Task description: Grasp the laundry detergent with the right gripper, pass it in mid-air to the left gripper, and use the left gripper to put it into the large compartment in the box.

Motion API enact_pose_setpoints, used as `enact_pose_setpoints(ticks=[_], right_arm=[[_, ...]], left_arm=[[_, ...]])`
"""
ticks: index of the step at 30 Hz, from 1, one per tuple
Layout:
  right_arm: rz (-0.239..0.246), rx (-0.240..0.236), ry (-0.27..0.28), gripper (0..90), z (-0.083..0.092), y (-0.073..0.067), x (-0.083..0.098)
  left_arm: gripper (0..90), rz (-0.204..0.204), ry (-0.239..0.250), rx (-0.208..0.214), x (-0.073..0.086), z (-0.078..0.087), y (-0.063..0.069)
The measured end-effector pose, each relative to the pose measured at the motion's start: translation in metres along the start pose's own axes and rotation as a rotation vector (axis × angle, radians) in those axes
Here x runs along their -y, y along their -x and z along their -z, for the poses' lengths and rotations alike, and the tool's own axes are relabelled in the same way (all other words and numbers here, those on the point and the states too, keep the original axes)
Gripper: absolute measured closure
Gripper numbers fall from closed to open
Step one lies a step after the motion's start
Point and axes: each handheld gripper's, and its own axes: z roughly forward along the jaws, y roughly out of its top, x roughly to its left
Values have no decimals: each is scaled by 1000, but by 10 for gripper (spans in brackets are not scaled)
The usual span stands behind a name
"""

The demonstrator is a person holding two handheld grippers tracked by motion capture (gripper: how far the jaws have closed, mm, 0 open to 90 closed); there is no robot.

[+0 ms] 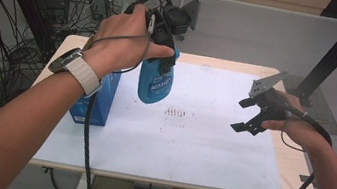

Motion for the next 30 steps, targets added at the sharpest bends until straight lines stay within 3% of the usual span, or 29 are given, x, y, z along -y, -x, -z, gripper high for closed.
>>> enact_pose_setpoints(ticks=[10,15,30], right_arm=[[6,4,-10,104,1,5,-2],[-1,7,-18,105,1,9,1],[9,7,-30,105,-2,17,-4]], left_arm=[[381,105,-22,-24,5,13,-14],[381,177,-23,-37,9,20,-25],[381,341,-54,-63,21,32,-55]])
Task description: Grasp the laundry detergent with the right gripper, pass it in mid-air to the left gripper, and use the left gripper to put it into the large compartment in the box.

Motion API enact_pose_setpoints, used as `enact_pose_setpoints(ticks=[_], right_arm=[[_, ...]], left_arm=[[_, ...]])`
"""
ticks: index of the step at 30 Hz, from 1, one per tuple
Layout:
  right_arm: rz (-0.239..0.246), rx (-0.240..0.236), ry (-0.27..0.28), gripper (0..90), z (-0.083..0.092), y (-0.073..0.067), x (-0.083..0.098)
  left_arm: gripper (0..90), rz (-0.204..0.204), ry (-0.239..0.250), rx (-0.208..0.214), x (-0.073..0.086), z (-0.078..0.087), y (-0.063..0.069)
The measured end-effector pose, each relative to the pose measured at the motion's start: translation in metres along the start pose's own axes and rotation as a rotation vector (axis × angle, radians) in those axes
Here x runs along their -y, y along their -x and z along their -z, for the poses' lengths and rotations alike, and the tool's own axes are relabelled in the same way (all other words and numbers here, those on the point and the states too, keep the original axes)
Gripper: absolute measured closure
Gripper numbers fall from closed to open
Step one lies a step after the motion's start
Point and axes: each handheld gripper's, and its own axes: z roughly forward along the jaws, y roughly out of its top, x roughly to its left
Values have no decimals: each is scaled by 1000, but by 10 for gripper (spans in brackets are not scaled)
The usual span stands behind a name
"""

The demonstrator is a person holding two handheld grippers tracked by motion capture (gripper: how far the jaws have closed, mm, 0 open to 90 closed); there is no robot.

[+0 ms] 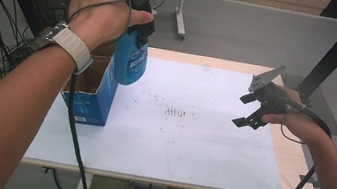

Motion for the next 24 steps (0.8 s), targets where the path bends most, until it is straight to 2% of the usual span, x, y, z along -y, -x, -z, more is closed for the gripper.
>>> enact_pose_setpoints(ticks=[1,2,4,20,24], right_arm=[[2,-1,-3,105,0,1,0],[4,-2,-2,105,-1,1,-1],[4,-7,-5,105,-2,2,-2],[11,-17,-10,116,-7,7,-4],[9,-13,-11,116,-5,7,-3]], left_arm=[[381,5,-1,-1,0,1,-2],[381,34,15,1,1,0,-3],[381,57,13,1,2,1,-8],[381,180,9,-27,9,7,-36],[381,224,10,-31,10,8,-43]])
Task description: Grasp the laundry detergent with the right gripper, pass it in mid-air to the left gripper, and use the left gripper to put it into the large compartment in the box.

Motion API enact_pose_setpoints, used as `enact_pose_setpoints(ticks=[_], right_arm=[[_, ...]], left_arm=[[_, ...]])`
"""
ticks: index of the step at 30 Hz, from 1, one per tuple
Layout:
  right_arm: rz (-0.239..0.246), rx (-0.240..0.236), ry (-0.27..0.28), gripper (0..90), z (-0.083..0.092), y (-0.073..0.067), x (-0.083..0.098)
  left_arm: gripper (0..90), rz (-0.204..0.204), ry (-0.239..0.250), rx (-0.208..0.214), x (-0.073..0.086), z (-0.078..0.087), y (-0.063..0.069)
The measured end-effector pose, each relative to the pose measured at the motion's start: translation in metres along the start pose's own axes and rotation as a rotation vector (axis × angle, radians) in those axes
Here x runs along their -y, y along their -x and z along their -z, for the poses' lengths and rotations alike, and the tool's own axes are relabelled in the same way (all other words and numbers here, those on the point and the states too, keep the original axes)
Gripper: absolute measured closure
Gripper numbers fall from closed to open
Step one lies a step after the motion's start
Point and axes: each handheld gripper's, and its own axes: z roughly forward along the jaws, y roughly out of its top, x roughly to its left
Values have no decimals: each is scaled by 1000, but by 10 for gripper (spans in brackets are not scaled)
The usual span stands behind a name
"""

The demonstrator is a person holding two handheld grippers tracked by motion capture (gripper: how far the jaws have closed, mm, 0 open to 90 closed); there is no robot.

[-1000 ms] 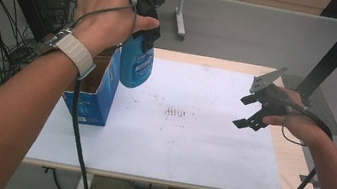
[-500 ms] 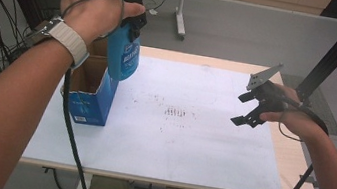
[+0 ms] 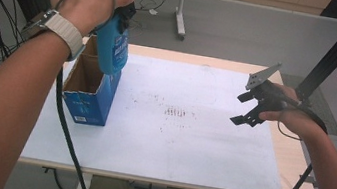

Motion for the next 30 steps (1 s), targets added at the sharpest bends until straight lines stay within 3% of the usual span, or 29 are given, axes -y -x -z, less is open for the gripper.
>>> enact_pose_setpoints(ticks=[16,30], right_arm=[[0,-1,1,116,1,1,0],[-15,-3,-1,115,-3,2,6]], left_arm=[[381,143,-11,-48,2,-7,-31],[381,214,-22,-51,5,-21,-52]])
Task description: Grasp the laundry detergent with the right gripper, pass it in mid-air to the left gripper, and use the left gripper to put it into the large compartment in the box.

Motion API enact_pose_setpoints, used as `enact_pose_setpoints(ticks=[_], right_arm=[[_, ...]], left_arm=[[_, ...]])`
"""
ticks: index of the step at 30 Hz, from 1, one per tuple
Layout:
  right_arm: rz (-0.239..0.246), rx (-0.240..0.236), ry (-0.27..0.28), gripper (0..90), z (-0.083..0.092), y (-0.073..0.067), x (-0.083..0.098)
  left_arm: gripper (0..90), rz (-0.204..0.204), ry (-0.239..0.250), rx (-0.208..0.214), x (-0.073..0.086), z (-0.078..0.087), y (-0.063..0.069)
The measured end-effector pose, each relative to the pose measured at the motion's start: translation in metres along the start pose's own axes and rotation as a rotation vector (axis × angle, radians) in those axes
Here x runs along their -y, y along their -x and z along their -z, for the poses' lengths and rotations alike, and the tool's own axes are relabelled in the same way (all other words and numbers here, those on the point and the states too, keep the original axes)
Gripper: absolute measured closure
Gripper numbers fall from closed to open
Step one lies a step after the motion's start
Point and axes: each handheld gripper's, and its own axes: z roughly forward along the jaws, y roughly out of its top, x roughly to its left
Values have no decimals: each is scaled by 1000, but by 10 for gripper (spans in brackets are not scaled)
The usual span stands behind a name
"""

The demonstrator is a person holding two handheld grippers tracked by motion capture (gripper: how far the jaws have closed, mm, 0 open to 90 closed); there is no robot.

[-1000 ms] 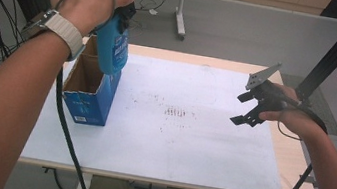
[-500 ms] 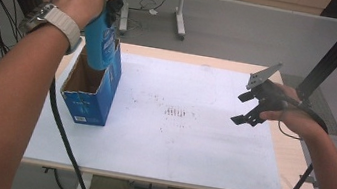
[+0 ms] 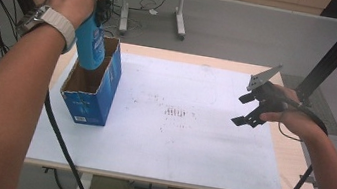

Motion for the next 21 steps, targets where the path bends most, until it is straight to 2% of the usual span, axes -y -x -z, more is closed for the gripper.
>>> enact_pose_setpoints(ticks=[9,21], right_arm=[[-7,-1,-7,115,-2,1,1],[-17,-1,-6,115,-4,2,3]], left_arm=[[381,28,-12,-6,1,-16,-11],[381,27,-23,-1,0,-36,-14]])
